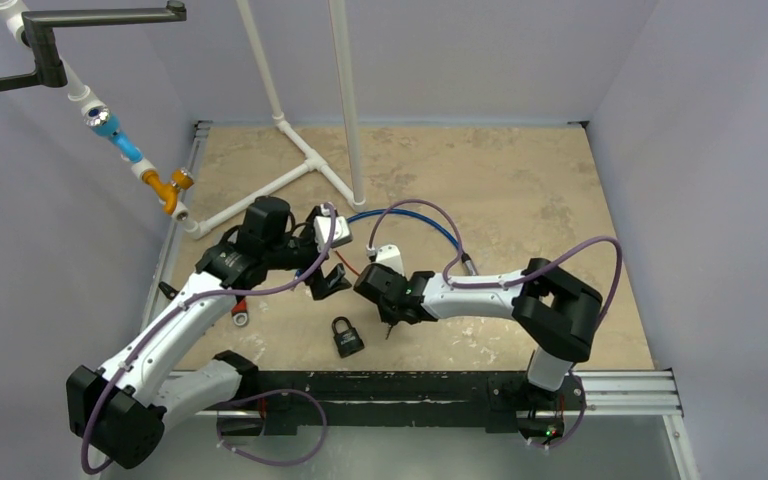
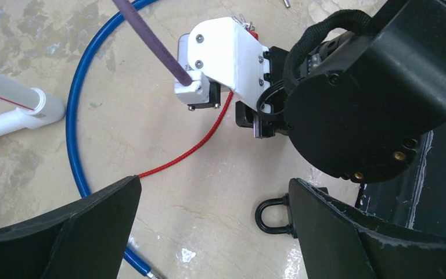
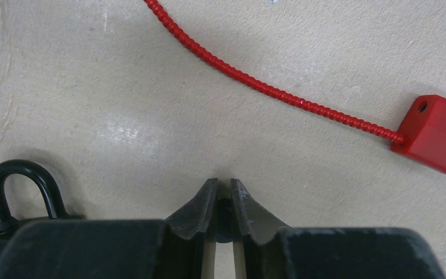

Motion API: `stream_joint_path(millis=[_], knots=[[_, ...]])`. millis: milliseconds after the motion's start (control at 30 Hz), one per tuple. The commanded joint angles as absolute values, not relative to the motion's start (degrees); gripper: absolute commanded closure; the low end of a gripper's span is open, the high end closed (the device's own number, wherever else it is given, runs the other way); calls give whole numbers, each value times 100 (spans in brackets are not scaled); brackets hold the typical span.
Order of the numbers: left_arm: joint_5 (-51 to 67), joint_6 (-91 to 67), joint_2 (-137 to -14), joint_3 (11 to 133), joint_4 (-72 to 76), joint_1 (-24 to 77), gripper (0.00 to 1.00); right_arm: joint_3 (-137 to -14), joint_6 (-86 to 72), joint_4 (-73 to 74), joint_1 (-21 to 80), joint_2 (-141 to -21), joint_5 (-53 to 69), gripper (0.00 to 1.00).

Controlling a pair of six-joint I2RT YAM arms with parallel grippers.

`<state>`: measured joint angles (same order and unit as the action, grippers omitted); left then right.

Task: Unlock with the key

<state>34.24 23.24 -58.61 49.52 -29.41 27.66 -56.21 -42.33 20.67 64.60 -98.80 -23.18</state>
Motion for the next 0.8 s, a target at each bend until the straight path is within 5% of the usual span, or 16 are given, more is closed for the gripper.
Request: stream_joint_path(millis=[0, 100, 233, 367, 767], knots=[[3592, 2140, -5670, 5116, -2934, 2624, 0, -5687, -4491, 2473, 6513, -9983, -2441, 92], [3624, 2017, -5620, 5101, -2910, 2619, 0, -5666, -4472, 2492, 6513, -9794, -2465, 95], [3634, 1977, -5584, 5112, -2911, 2619, 0, -5845, -4443, 2875, 6513, -9534, -2408, 55], [3690, 1993, -5494, 5062, -2883, 2619, 0, -5936, -4671, 3185, 6521, -9374, -2324, 41], [3665, 2184, -5300, 4968, -2873, 2619, 1, -5842, -4699, 2787, 6574, -9624, -1532, 39]])
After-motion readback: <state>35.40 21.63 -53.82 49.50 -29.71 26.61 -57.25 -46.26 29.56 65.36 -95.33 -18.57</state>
